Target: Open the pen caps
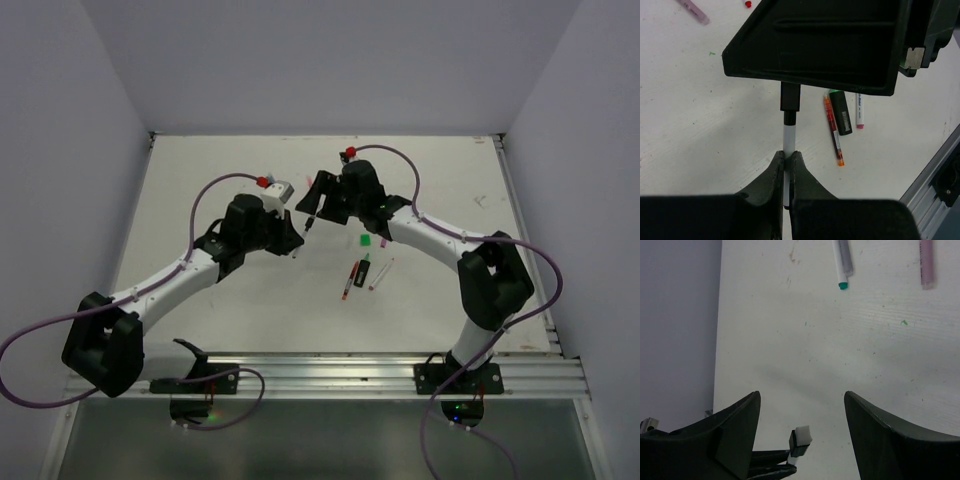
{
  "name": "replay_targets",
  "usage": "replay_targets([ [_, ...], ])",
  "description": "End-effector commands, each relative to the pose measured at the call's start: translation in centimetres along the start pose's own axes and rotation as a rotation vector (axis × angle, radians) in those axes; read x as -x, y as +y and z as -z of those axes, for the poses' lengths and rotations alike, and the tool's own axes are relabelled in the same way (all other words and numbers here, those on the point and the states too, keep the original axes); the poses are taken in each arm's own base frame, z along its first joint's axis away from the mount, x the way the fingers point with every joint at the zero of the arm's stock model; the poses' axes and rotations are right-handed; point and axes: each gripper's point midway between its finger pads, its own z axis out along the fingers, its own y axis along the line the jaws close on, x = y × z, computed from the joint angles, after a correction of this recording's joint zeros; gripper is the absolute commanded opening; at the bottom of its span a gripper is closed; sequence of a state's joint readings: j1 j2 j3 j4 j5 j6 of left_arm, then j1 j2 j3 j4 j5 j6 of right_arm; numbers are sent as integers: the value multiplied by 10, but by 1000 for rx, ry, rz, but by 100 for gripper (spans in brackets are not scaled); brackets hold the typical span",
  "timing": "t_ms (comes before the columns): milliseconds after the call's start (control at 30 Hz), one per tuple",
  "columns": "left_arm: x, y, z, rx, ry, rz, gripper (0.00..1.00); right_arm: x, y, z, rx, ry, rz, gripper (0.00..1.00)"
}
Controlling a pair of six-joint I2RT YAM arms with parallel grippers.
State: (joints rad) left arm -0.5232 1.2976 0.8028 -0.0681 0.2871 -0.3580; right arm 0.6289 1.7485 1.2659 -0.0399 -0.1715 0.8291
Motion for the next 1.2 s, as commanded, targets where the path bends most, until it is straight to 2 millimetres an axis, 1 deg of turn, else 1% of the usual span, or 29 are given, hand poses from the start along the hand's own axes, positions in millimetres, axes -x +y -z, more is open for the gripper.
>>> replay_targets([
  [0, 12, -9, 1, -34, -48, -6, 0, 8, 25, -1, 82, -26, 3, 71],
  [200, 9, -9, -3, -35, -34, 22, 0, -3, 24, 0, 87, -7, 8, 68],
  [233, 17, -11, -4, -45, -63, 14, 0, -4, 24, 0, 84, -6, 8, 68],
  [367, 19, -11, -4, -45, -71, 21, 0, -7, 21, 0, 82, 1, 6, 65],
  [567, 17, -10, -5, -41, -67, 31, 0, -10, 21, 0, 84, 2, 2, 58],
  [700, 16, -10, -5, -37, -64, 35, 0, -9, 23, 0, 90, -1, 3, 50],
  [967, 15, -9, -6, -35, -65, 46, 0, -12, 22, 0, 87, 1, 4, 41],
  [1033, 16, -9, -6, -31, -66, 54, 0, -12, 22, 0, 85, 1, 4, 40],
  [1167, 16, -9, -6, -30, -73, 67, 0, -12, 20, 1, 77, 2, 5, 35],
])
